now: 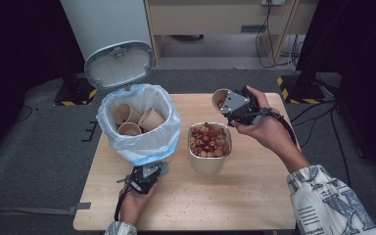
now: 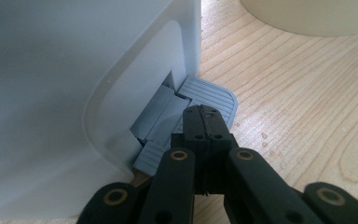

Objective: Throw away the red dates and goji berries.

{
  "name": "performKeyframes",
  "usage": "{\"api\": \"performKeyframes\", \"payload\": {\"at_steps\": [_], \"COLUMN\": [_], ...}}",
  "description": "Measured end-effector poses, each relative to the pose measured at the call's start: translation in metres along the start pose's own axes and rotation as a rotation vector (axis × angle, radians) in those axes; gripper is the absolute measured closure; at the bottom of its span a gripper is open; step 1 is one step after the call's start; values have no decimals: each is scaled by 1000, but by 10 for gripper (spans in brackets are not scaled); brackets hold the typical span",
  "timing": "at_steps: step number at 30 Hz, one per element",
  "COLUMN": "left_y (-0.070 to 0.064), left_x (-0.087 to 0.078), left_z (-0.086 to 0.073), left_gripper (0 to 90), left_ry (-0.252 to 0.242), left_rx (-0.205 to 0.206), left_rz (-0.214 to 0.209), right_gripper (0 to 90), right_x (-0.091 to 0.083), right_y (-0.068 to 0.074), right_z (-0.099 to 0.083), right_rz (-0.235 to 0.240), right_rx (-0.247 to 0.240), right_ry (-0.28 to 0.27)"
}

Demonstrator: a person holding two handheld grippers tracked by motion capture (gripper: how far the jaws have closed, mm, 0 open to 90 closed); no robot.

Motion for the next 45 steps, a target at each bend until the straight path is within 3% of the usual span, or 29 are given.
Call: {"api": "performKeyframes", "payload": {"at_steps": [14, 24, 33, 35, 37, 45], "left_y": [0, 0, 0, 0, 0, 0], "left_x": [0, 0, 0, 0, 0, 0], "left_z": [0, 0, 0, 0, 0, 0], "left_gripper": [899, 899, 899, 898, 899, 899], "left_ry": [1, 1, 3, 3, 3, 4], "left_rx": [2, 2, 4, 4, 3, 3], "left_rz": [4, 3, 3, 1, 1, 2], "right_gripper": [317, 317, 312, 312, 312, 310], "right_x": [-1, -2, -5, -5, -4, -6], "right_y": [3, 0, 1, 1, -1, 0], "right_z": [0, 2, 8, 8, 8, 12], "right_rz": [17, -5, -28, -28, -45, -52], "right_rx": [3, -61, -149, -148, -186, -225], "right_ry": [-27, -23, 2, 2, 16, 13]}}
Point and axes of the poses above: each handheld gripper's, and its own axes: x roughly forward along the jaws, z roughly out of its top, y roughly to its left, the point moved 9 cm from there along x, roughly forward along the jaws
